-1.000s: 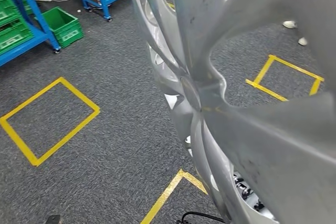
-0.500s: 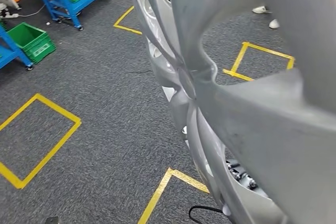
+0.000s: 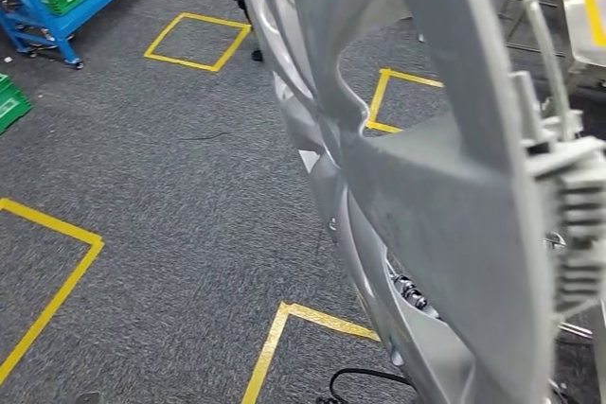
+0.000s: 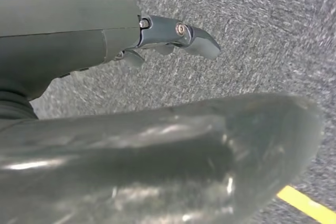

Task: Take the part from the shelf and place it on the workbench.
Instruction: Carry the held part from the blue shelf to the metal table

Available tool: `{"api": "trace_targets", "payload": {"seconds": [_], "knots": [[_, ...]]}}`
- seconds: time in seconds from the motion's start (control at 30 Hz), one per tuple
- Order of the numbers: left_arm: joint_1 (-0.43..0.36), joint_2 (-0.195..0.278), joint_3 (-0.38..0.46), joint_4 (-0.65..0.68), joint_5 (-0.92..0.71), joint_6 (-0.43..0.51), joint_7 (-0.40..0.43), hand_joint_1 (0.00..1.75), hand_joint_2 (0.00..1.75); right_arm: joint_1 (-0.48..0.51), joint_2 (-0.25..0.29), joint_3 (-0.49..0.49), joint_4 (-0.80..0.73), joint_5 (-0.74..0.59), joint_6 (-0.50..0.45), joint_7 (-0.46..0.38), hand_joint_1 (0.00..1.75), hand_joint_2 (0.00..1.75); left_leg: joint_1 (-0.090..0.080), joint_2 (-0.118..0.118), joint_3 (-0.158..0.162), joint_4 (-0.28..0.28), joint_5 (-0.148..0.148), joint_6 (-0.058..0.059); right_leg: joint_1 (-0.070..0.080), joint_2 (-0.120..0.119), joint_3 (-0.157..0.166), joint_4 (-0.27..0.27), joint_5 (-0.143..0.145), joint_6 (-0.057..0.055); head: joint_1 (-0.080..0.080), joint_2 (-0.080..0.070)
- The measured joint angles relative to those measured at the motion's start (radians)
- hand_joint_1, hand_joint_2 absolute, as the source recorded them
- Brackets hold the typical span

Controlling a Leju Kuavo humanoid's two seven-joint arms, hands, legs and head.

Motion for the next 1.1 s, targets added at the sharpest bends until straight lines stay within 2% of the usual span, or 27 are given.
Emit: {"api": "trace_targets", "payload": {"seconds": [0.03,0.07,0.1,0.17,0.2,0.23,0.3,0.37,0.43,0.47,0.5,0.53,0.57,0.6,0.63,0.67,0.73,0.77,0.8,0.83,0.87,0.93,0.97,1.0,1.03,1.07,1.1], "knots": [[0.000,-0.001,-0.001,0.000,-0.006,-0.001,0.002,0.00,0.00,0.007,-0.002,0.000,0.000,0.005,-0.012,0.000,1.75,1.75,0.000,0.011,0.001,0.000,-0.001,0.000,0.000,-0.003,0.004,-0.003,0.010,0.001,0.000,0.000],[-0.002,-0.003,-0.003,0.000,-0.012,-0.001,0.003,0.00,0.00,0.013,-0.003,0.000,-0.001,0.009,-0.025,0.000,1.75,1.75,0.000,0.022,0.003,0.000,-0.003,-0.002,-0.001,-0.008,0.028,-0.046,0.034,0.001,0.000,0.000],[-0.003,-0.005,-0.006,0.000,-0.017,-0.001,0.003,0.00,0.00,0.017,-0.004,0.000,-0.001,0.012,-0.035,0.000,1.75,1.75,0.000,0.032,0.006,0.001,-0.005,-0.005,-0.001,-0.022,0.068,-0.116,0.066,0.000,0.000,0.000],[-0.006,-0.007,-0.012,0.000,-0.028,-0.001,0.004,0.00,0.00,0.021,-0.006,0.001,-0.002,0.015,-0.048,0.000,1.75,1.75,-0.005,0.048,0.012,0.003,-0.011,-0.015,0.004,-0.054,0.137,-0.236,0.103,-0.007,0.000,0.000],[-0.007,-0.008,-0.015,0.000,-0.031,-0.002,0.004,0.00,0.00,0.021,-0.007,0.002,-0.002,0.016,-0.052,0.000,1.75,1.75,-0.007,0.055,0.014,0.003,-0.013,-0.021,0.006,-0.060,0.152,-0.264,0.108,-0.014,0.000,0.000],[-0.009,-0.009,-0.018,0.000,-0.033,-0.002,0.004,0.00,0.00,0.023,-0.007,0.002,-0.003,0.016,-0.054,0.000,1.75,1.75,-0.009,0.063,0.015,0.003,-0.013,-0.026,0.009,-0.056,0.152,-0.271,0.105,-0.022,-0.001,0.000],[-0.014,-0.013,-0.022,0.000,-0.036,-0.002,0.004,0.00,0.00,0.027,-0.008,0.003,-0.004,0.014,-0.057,0.000,1.75,1.75,-0.007,0.074,0.016,0.002,-0.015,-0.036,0.008,-0.033,0.147,-0.274,0.111,-0.037,-0.001,0.000],[-0.018,-0.016,-0.027,0.000,-0.041,-0.002,0.002,0.00,0.00,0.027,-0.009,0.003,-0.005,0.010,-0.057,0.000,1.75,1.75,-0.004,0.046,0.000,0.038,-0.045,-0.045,0.005,-0.013,0.145,-0.278,0.116,-0.047,-0.003,0.000],[-0.019,-0.017,-0.033,0.000,-0.047,-0.003,-0.002,0.00,0.00,0.024,-0.010,0.003,-0.003,0.008,-0.057,0.000,1.75,1.75,-0.003,0.005,-0.056,0.153,-0.107,-0.047,0.003,0.008,0.143,-0.280,0.119,-0.053,-0.006,0.000],[-0.018,-0.018,-0.036,0.000,-0.050,-0.005,-0.003,0.00,0.00,0.023,-0.010,0.003,-0.002,0.009,-0.058,0.000,1.75,1.75,-0.003,-0.005,-0.090,0.220,-0.132,-0.047,0.004,0.019,0.142,-0.280,0.120,-0.055,-0.007,0.000],[-0.018,-0.019,-0.039,0.000,-0.053,-0.007,-0.004,0.00,0.00,0.024,-0.010,0.003,0.000,0.011,-0.059,0.000,1.75,1.75,-0.004,-0.010,-0.116,0.266,-0.143,-0.046,0.004,0.031,0.142,-0.280,0.121,-0.056,-0.008,0.000],[-0.017,-0.021,-0.041,0.000,-0.055,-0.009,-0.004,0.00,0.00,0.025,-0.010,0.003,0.001,0.013,-0.062,0.000,1.75,1.75,-0.004,-0.013,-0.127,0.279,-0.134,-0.044,0.004,0.044,0.141,-0.280,0.122,-0.056,-0.008,0.000],[-0.018,-0.022,-0.043,0.000,-0.057,-0.010,-0.004,0.00,0.00,0.026,-0.010,0.004,0.003,0.016,-0.066,0.000,1.75,1.75,-0.003,-0.016,-0.120,0.256,-0.107,-0.042,0.004,0.057,0.141,-0.280,0.123,-0.055,-0.008,0.000],[-0.018,-0.023,-0.046,0.000,-0.058,-0.012,-0.004,0.00,0.00,0.027,-0.010,0.004,0.004,0.019,-0.071,0.000,1.75,1.75,-0.003,-0.026,-0.096,0.202,-0.070,-0.040,0.003,0.070,0.141,-0.280,0.124,-0.053,-0.009,0.000],[-0.019,-0.024,-0.048,0.000,-0.059,-0.012,-0.004,0.00,0.00,0.028,-0.010,0.004,0.004,0.023,-0.077,0.000,1.75,1.75,-0.002,-0.048,-0.065,0.136,-0.036,-0.037,0.003,0.082,0.141,-0.279,0.125,-0.050,-0.010,0.000],[-0.019,-0.024,-0.049,0.000,-0.061,-0.013,-0.003,0.00,0.00,0.028,-0.010,0.004,0.004,0.029,-0.085,0.000,1.75,1.75,0.000,-0.067,-0.037,0.076,-0.015,-0.035,0.003,0.094,0.138,-0.277,0.127,-0.047,-0.011,0.000],[-0.020,-0.024,-0.051,0.000,-0.064,-0.013,0.000,0.00,0.00,0.032,-0.009,0.005,0.004,0.045,-0.104,0.000,1.75,1.75,0.000,-0.091,-0.009,0.014,-0.005,-0.032,0.002,0.114,0.131,-0.277,0.131,-0.036,-0.011,0.000],[-0.021,-0.024,-0.052,0.000,-0.065,-0.013,0.003,0.00,0.00,0.037,-0.008,0.005,0.004,0.055,-0.115,0.000,1.75,1.75,-0.001,-0.083,-0.006,0.007,-0.006,-0.028,0.000,0.125,0.128,-0.279,0.134,-0.030,-0.011,0.000],[-0.022,-0.025,-0.054,0.000,-0.066,-0.013,0.006,0.00,0.00,0.042,-0.008,0.005,0.004,0.064,-0.126,0.000,1.75,1.75,-0.002,-0.074,-0.006,0.006,-0.003,-0.022,-0.001,0.125,0.124,-0.280,0.136,-0.025,-0.011,0.000],[-0.023,-0.025,-0.056,0.000,-0.066,-0.013,0.007,0.00,0.00,0.046,-0.008,0.005,0.004,0.071,-0.134,0.000,1.75,1.75,-0.002,-0.064,-0.004,0.003,-0.001,-0.015,-0.001,0.110,0.119,-0.272,0.132,-0.020,-0.010,0.000],[-0.022,-0.026,-0.058,0.000,-0.066,-0.013,0.008,0.00,0.00,0.048,-0.008,0.005,0.004,0.076,-0.140,0.000,1.75,1.75,-0.002,-0.052,-0.003,0.001,0.001,-0.009,0.000,0.083,0.106,-0.247,0.115,-0.017,-0.007,0.000],[-0.020,-0.026,-0.060,0.000,-0.066,-0.013,0.009,0.00,0.00,0.049,-0.008,0.006,0.004,0.081,-0.145,0.000,1.75,1.75,-0.003,-0.030,-0.002,-0.001,0.001,-0.001,0.002,0.022,0.055,-0.135,0.053,-0.010,-0.002,0.000],[-0.018,-0.026,-0.060,0.000,-0.066,-0.013,0.009,0.00,0.00,0.050,-0.007,0.006,0.004,0.086,-0.149,0.000,1.75,1.75,-0.004,-0.017,-0.002,-0.001,0.000,0.000,0.002,0.008,0.023,-0.067,0.021,-0.006,-0.001,0.000],[-0.016,-0.025,-0.060,0.000,-0.066,-0.013,0.010,0.00,0.00,0.050,-0.007,0.007,0.004,0.091,-0.156,0.000,1.75,1.75,-0.004,-0.005,-0.002,-0.001,-0.001,0.001,0.001,0.002,0.001,-0.016,0.002,-0.003,0.000,0.000],[-0.016,-0.025,-0.060,0.000,-0.066,-0.012,0.010,0.00,0.00,0.050,-0.007,0.008,0.004,0.097,-0.165,0.000,1.75,1.75,-0.005,0.006,-0.001,-0.001,-0.001,0.000,0.000,-0.001,-0.004,0.001,0.002,-0.002,0.000,0.000],[-0.016,-0.025,-0.060,0.000,-0.066,-0.012,0.009,0.00,0.00,0.050,-0.008,0.008,0.004,0.101,-0.174,0.000,1.75,1.75,-0.004,0.017,0.000,0.000,-0.003,-0.001,-0.001,-0.004,0.011,-0.022,0.020,-0.001,0.000,0.000],[-0.017,-0.027,-0.061,0.000,-0.066,-0.012,0.008,0.00,0.00,0.049,-0.008,0.009,0.004,0.103,-0.181,0.000,1.75,1.75,-0.004,0.028,0.002,0.000,-0.004,-0.003,-0.001,-0.013,0.046,-0.081,0.049,-0.001,0.001,0.000]]}}
